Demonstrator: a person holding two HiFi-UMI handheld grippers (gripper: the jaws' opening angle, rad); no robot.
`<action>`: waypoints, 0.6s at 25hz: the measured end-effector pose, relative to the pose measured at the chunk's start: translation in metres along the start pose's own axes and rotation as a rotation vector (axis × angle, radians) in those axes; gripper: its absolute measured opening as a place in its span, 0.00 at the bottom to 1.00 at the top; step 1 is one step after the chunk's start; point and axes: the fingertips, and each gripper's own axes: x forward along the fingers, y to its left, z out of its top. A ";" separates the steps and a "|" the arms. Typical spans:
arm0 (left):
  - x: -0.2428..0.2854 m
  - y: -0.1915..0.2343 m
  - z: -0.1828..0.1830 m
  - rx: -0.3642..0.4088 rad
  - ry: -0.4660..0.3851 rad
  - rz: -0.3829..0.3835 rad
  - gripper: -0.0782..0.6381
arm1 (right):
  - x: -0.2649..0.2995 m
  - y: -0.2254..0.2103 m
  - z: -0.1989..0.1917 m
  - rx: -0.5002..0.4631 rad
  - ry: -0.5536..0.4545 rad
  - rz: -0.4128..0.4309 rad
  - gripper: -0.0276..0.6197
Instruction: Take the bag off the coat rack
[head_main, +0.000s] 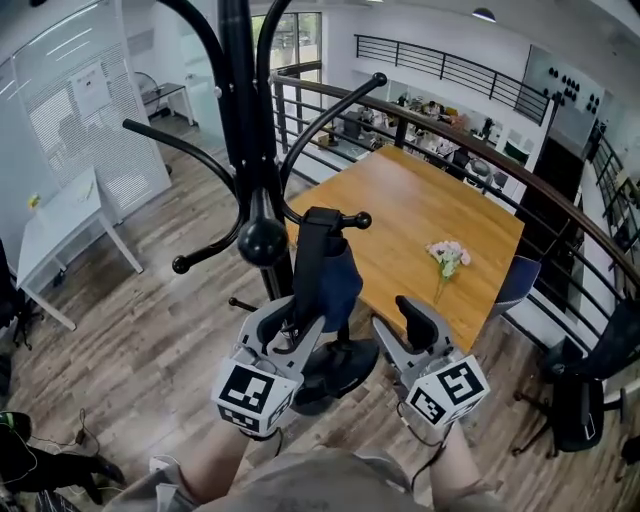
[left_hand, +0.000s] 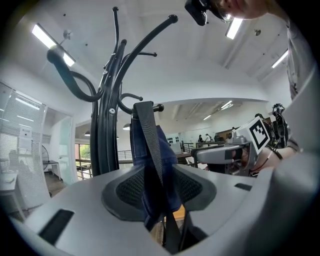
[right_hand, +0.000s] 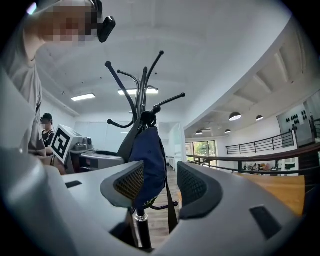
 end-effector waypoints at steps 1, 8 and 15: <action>0.001 0.001 0.000 -0.008 -0.005 0.007 0.35 | 0.003 -0.002 -0.002 0.007 0.004 0.013 0.36; 0.002 0.005 -0.001 -0.033 -0.004 0.090 0.25 | 0.028 -0.018 -0.014 0.032 0.022 0.123 0.36; -0.011 0.008 -0.002 -0.003 0.045 0.248 0.22 | 0.054 -0.020 -0.029 0.016 0.088 0.357 0.36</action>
